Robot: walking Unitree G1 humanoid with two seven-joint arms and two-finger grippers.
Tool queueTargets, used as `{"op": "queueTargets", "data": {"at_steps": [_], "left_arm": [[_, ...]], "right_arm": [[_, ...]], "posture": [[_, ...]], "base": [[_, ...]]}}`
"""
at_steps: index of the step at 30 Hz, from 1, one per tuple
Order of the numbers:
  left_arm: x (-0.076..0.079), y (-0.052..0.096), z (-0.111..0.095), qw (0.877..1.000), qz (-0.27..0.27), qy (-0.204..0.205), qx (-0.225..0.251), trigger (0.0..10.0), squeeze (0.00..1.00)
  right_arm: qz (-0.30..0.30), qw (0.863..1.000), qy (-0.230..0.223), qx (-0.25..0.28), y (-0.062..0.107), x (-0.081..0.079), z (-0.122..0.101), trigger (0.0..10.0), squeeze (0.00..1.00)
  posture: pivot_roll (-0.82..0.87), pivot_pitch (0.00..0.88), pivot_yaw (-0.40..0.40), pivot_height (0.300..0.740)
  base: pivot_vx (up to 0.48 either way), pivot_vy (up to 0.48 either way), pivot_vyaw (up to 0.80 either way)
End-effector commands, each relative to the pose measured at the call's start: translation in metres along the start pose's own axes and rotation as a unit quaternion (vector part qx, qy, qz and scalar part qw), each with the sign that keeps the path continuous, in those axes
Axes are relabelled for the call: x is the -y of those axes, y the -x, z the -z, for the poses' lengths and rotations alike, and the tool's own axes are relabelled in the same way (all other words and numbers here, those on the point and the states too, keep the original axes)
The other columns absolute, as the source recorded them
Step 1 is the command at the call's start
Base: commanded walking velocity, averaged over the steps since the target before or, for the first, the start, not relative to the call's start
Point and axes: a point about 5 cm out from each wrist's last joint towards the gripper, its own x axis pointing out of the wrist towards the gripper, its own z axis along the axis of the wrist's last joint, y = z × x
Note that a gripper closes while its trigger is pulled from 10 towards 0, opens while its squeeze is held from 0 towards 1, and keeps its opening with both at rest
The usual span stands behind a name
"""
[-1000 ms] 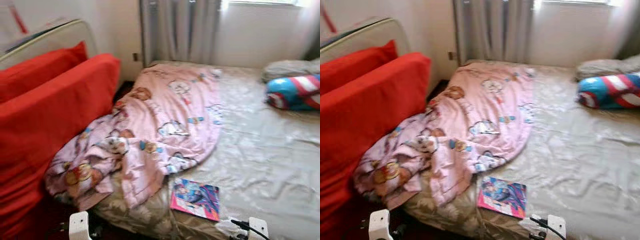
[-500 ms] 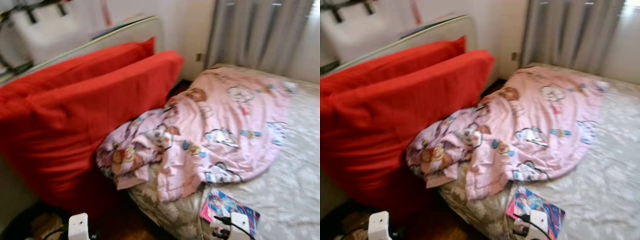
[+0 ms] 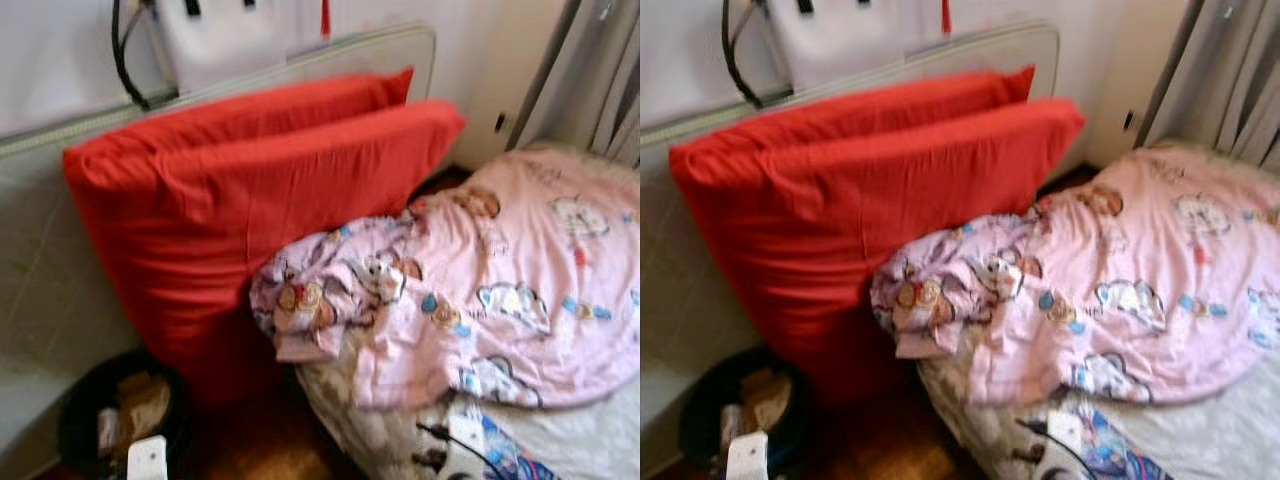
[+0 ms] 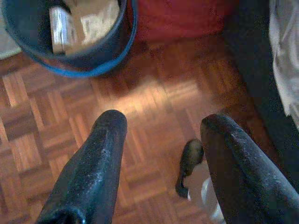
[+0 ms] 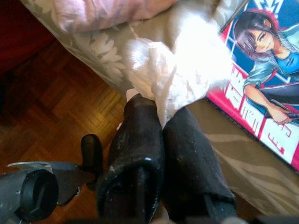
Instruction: Clean up the room
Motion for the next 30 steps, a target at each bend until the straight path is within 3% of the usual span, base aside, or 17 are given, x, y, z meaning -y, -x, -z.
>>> {"op": "queueTargets", "data": {"at_steps": [1,12,22,30], "left_arm": [[-0.0012,0.0007,0.0030,1.000,-0.003,-0.003,-0.006,10.0,0.00],[-0.0019,0.0014,0.0066,1.000,-0.003,-0.005,-0.018,10.0,0.00],[-0.0022,0.0021,0.0094,1.000,-0.006,-0.003,-0.023,10.0,0.00],[-0.0030,0.0025,0.0108,1.000,-0.007,-0.005,-0.025,10.0,0.00]], "right_arm": [[0.008,1.000,-0.007,-0.011,0.0014,0.0056,0.0053,10.0,0.00],[0.005,1.000,-0.003,-0.013,0.0016,0.0076,0.0054,10.0,0.00],[0.005,1.000,0.019,-0.010,0.0016,0.0084,0.0040,10.0,0.00],[0.011,1.000,0.008,-0.012,0.0033,0.0141,0.0083,10.0,0.00]], "posture": [[0.03,0.000,0.028,0.740],[0.04,0.000,0.024,0.740],[0.04,0.000,0.021,0.740],[0.05,0.000,0.023,0.740]], "base": [[0.000,0.000,0.00],[0.000,0.000,0.00],[0.000,0.289,0.00],[0.000,0.291,0.60]]}}
